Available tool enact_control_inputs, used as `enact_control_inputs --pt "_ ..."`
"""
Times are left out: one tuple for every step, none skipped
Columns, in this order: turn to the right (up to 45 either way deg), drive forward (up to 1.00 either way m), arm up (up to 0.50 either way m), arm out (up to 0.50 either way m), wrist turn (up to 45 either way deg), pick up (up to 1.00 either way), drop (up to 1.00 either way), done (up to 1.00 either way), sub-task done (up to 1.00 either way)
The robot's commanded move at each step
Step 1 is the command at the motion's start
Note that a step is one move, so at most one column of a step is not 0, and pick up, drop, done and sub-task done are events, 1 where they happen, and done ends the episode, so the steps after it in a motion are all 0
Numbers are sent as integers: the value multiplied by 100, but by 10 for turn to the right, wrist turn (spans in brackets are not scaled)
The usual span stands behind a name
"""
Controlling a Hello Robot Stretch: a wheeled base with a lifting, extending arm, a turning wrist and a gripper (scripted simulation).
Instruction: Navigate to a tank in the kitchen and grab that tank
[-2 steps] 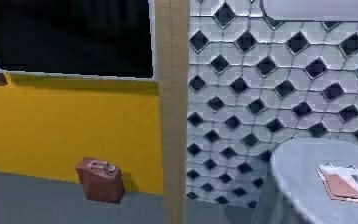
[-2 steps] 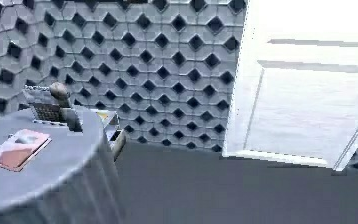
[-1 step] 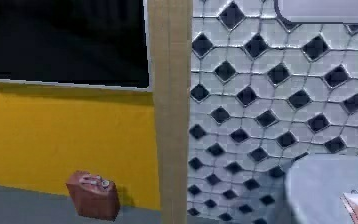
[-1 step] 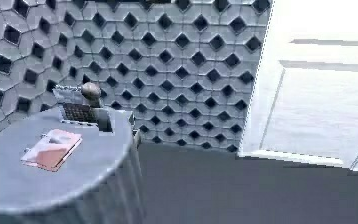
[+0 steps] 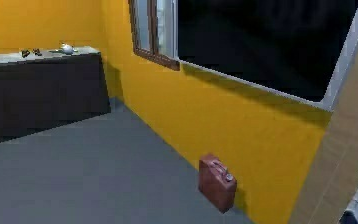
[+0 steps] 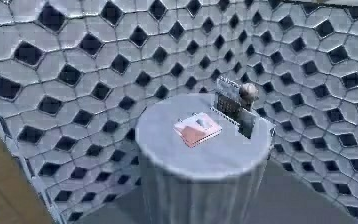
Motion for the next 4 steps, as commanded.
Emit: enact_control_inputs --pt "-450 0 0 0 0 0 0 0 0" --pt "-270 0 0 0 0 0 0 0 0" --pt "450 0 0 0 0 0 0 0 0" --pt "360 0 0 0 0 0 0 0 0"
